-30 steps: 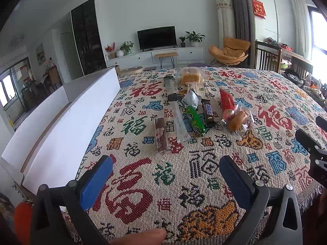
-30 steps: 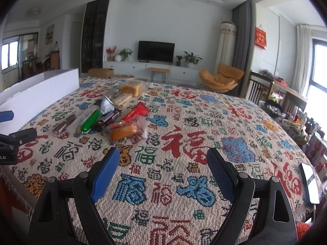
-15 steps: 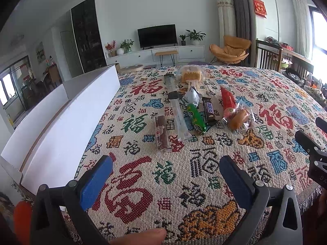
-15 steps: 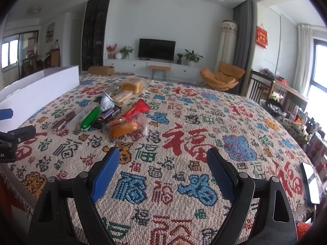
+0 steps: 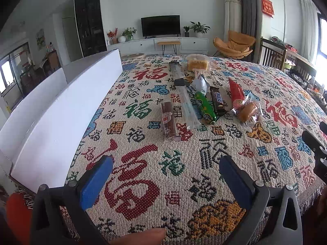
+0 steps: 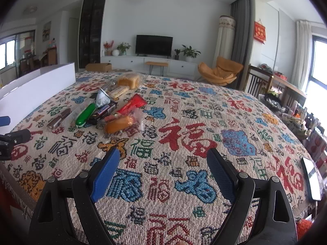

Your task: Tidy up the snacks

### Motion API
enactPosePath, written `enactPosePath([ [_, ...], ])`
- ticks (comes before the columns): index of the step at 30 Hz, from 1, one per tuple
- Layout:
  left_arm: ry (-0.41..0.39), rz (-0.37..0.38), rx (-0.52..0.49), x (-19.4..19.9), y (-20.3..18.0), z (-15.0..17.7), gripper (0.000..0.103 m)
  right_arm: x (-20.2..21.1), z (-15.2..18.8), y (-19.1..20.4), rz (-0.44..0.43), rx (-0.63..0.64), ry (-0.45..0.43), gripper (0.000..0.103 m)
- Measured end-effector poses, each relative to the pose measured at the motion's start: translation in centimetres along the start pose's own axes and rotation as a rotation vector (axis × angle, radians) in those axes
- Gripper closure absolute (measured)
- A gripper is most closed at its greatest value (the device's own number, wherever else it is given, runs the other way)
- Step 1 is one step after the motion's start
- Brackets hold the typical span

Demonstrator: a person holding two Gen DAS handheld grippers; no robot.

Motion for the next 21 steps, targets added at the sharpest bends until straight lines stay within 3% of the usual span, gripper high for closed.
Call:
enactPosePath([
  [8, 0.090, -0.009, 0.027, -1.9, 0.9, 1.4, 0.000, -0.5, 0.4, 0.1, 0.005, 0.008, 0.022, 0.014],
  [21, 0.155, -0.023, 0.042, -3.2, 2.0, 2.4, 0.000, -1.0, 0.7, 1.1, -0.010, 0.035, 0.052, 0.014],
])
Point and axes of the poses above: each gripper's, at about its wrist camera, not at the fingertips, and x roughly against the way its jaws point, y to its left, z to its underside, the point moved 8 cm from there along -x, roughly the way its jaws point, and after that the axes turned 2 degrees about -y, right-handed, at the moved point
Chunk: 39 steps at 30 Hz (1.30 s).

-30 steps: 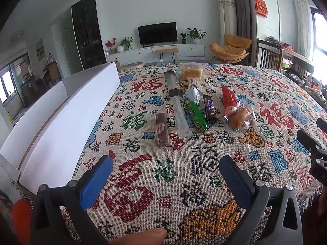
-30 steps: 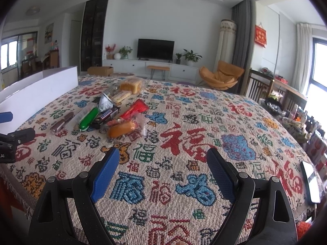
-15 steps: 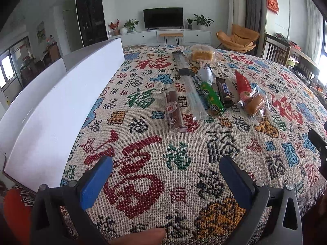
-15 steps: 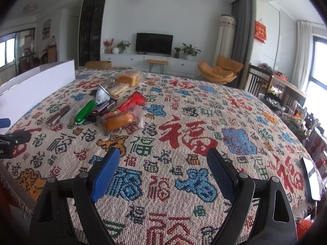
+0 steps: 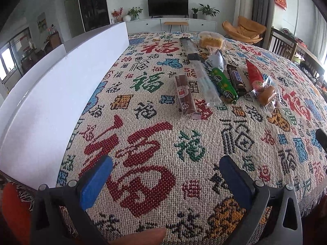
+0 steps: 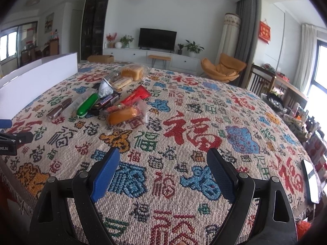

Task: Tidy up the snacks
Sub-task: 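Move the left tool toward the brown wafer stick in clear wrapper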

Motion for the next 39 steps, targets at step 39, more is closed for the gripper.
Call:
enactPosePath([
  [39, 0.119, 0.001, 0.044, -2.4, 0.9, 1.1, 0.000, -10.0, 1.2, -4.3, -0.057, -0.136, 0.314, 0.013],
])
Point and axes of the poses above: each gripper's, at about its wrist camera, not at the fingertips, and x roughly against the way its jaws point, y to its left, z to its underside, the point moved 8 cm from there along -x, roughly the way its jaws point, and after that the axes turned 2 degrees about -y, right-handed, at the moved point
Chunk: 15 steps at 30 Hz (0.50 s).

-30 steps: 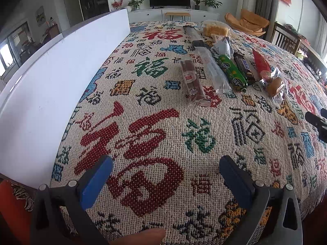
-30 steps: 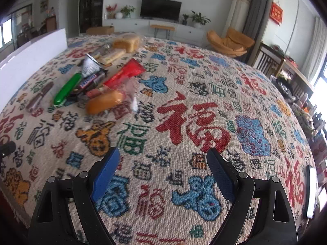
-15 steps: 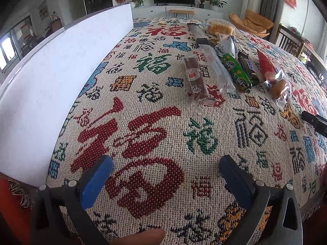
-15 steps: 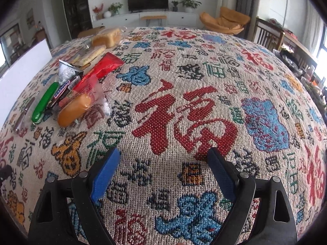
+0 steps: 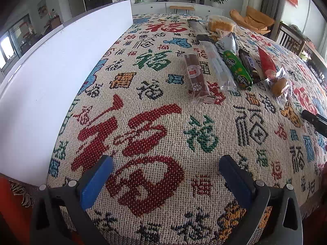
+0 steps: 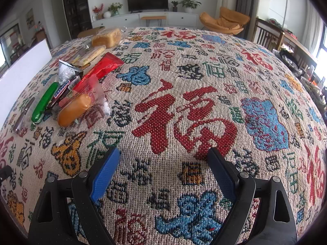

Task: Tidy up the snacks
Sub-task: 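Move the left tool toward the brown wafer stick in clear wrapper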

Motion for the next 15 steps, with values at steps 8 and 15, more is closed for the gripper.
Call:
enactPosePath([
  [8, -0.010, 0.008, -0.013, 0.04, -0.03, -0.01, 0.000, 0.01, 0.03, 0.05, 0.000, 0.000, 0.000, 0.013],
  [15, -0.010, 0.013, -0.020, 0.00, -0.06, -0.06, 0.000, -0.01, 0.01, 0.00, 0.000, 0.000, -0.001, 0.013],
])
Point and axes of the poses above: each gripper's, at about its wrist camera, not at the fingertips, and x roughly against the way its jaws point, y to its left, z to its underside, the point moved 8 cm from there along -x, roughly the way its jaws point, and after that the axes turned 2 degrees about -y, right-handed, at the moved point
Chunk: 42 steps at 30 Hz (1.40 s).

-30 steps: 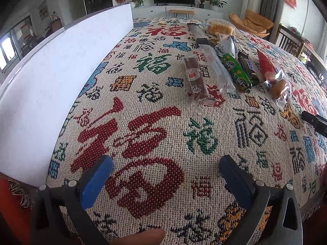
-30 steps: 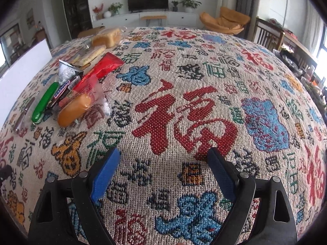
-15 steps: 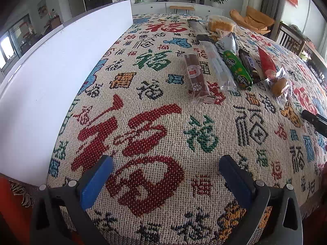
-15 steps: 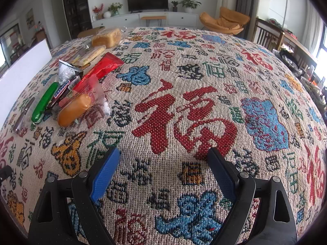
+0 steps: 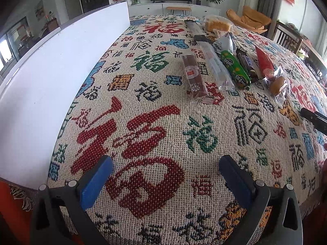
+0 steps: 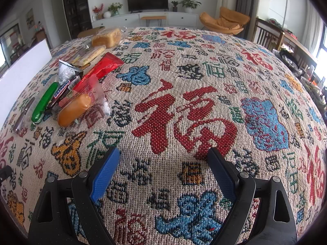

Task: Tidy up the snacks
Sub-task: 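Move the left tool toward the brown wafer stick in clear wrapper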

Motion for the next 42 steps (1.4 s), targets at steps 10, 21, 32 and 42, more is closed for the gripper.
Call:
enactPosePath([
  [10, 0.002, 0.007, -0.009, -0.04, -0.07, -0.01, 0.000, 0.01, -0.01, -0.01, 0.000, 0.000, 0.000, 0.013],
  [21, 0.014, 0.023, -0.019, -0.02, -0.04, -0.01, 0.000, 0.01, 0.00, 0.02, 0.000, 0.000, 0.000, 0.013],
  [32, 0.014, 0.024, -0.020, -0.04, 0.00, -0.09, 0.000, -0.02, -0.01, 0.01, 0.000, 0.000, -0.001, 0.013],
  [42, 0.014, 0.024, -0.019, -0.05, -0.02, -0.11, 0.000, -0.01, 0.00, 0.02, 0.000, 0.000, -0.001, 0.013],
])
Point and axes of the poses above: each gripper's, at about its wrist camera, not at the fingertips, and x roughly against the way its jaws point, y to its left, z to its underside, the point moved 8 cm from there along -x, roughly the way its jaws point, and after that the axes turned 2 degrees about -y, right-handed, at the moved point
